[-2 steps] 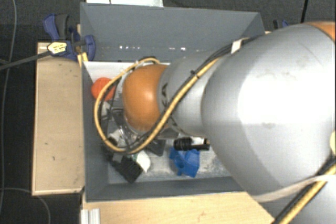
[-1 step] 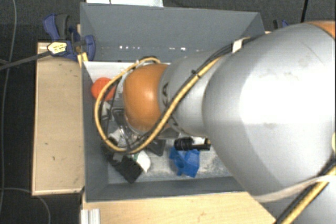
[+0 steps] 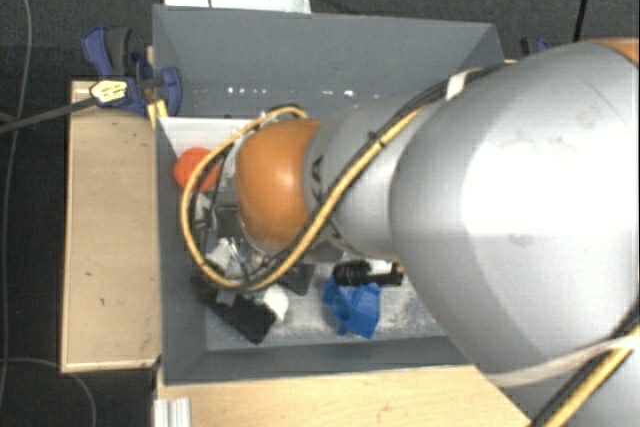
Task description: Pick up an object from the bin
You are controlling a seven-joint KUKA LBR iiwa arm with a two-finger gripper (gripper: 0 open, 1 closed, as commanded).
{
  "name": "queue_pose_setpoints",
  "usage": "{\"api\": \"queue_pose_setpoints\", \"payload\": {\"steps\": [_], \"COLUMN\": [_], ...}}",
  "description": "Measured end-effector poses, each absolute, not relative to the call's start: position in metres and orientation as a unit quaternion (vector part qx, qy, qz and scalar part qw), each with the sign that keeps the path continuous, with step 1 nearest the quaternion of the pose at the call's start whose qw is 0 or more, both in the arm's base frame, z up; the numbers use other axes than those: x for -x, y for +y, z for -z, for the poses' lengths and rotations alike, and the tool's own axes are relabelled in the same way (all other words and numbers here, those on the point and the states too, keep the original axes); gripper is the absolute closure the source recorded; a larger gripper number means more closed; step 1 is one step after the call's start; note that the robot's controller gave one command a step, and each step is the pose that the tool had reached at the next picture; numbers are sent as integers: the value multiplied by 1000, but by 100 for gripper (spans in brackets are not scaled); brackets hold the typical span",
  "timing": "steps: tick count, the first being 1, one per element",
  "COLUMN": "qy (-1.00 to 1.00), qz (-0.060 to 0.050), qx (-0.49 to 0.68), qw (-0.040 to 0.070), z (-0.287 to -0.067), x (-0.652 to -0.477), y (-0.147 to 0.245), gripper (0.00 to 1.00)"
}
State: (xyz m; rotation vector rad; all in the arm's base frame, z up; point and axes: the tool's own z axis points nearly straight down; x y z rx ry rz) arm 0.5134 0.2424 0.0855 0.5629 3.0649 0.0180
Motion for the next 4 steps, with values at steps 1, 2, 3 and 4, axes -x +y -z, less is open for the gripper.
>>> {"api": "queue_pose_setpoints", "payload": {"steps": [1,2,3,4], "qy": [983,983,983,983], "qz": [-4,-3,-4,-6], "qx": [-181,-182,-181,-181], "qw": [11,8,10,12], "z": [-95,-119,-142,-156], "x": [-512,-511,-512,-513], "y": [241,241,242,242], "gripper": [100,100,100,100]}}
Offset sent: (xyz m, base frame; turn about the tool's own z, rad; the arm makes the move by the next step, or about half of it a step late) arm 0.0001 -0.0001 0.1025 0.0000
